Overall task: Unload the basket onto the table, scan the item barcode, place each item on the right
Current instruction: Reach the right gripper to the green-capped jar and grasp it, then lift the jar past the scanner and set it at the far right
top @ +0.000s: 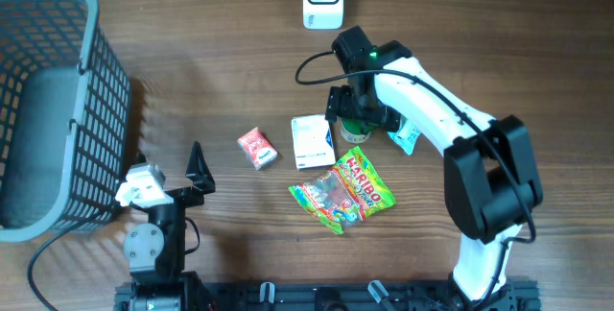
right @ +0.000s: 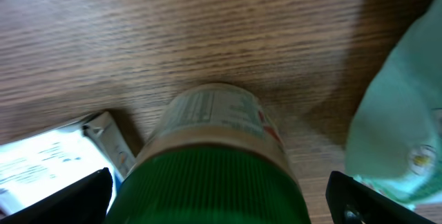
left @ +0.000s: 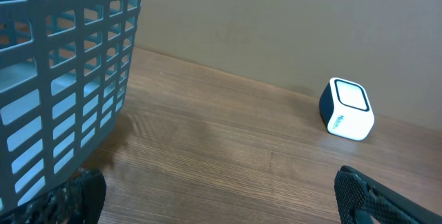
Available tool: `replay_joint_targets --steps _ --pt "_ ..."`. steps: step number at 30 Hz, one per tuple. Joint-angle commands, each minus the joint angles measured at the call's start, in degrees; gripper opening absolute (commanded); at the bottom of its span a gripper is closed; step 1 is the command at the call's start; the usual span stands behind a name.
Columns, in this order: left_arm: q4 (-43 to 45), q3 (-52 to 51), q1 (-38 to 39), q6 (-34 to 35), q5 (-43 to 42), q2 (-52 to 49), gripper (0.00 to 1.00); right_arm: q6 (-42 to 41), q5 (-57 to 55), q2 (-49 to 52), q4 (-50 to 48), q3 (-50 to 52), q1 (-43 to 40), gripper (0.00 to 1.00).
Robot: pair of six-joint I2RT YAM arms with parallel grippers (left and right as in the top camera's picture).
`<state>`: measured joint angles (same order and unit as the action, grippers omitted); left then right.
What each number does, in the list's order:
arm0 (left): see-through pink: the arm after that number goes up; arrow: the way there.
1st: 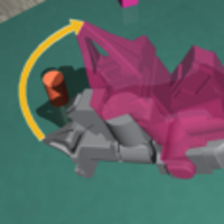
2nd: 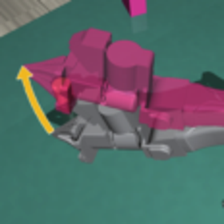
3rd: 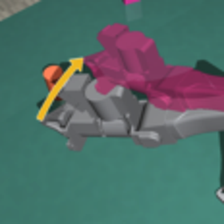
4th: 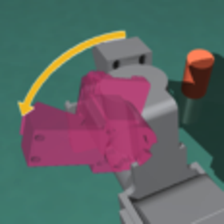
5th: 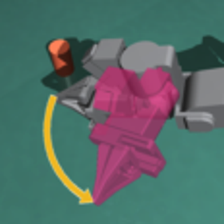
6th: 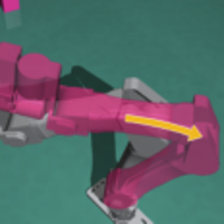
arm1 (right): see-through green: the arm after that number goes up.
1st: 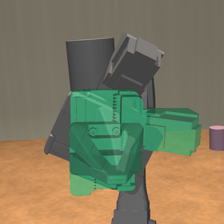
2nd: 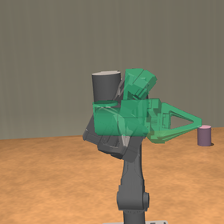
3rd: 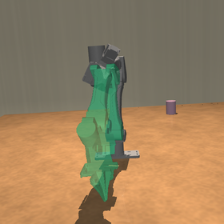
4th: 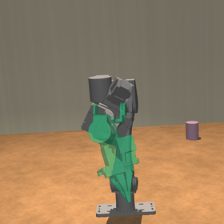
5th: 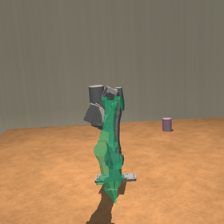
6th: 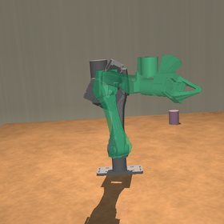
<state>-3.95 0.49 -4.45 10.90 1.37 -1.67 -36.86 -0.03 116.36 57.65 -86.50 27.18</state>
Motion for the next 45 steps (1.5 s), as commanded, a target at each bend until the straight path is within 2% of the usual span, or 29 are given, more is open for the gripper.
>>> replay_joint_targets --steps 1,3,9,12,19,22,26,34,36,45 --pt "-0.2 -0.15 0.15 0.48 -0.68 0.09 1.0 -0.85 0.59 3.39 0.0 -0.92 -0.02 1.0" --pt "-0.2 -0.15 0.15 0.48 -0.68 0.09 1.0 -0.79 1.25 4.79 -0.61 -0.92 -0.04 0.97" --pt "-0.2 -0.15 0.15 0.48 -0.68 0.09 1.0 -0.7 2.45 5.16 -1.7 -0.92 -0.04 0.79" --pt "-0.22 -0.15 0.15 0.5 -0.68 0.09 1.0 -0.57 2.8 5.14 -1.51 -1.11 -0.13 0.77" --pt "-0.2 -0.15 0.15 0.48 -0.68 0.04 1.0 3.91 9.75 5.11 6.05 -7.76 -1.4 0.64" --pt "-0.2 -0.15 0.15 0.48 -0.68 0.04 1.0 6.84 12.55 4.92 12.0 -11.58 -1.38 0.63" --pt "-0.2 -0.15 0.15 0.48 -0.68 0.04 1.0 13.64 21.55 4.9 20.83 -15.04 -1.38 0.63" --pt "-0.2 -0.15 0.15 0.48 -0.68 0.04 1.0 22.45 29.55 4.9 34.4 -15.5 -1.38 0.6" --pt "-0.2 -0.15 0.15 0.48 -0.7 0.04 1.0 23.34 30.14 4.76 34.69 -15.5 -1.31 0.57" --pt "-0.2 -0.15 0.15 0.48 -0.68 0.04 1.0 23.39 34.34 2.69 34.71 -15.5 -1.25 0.56"
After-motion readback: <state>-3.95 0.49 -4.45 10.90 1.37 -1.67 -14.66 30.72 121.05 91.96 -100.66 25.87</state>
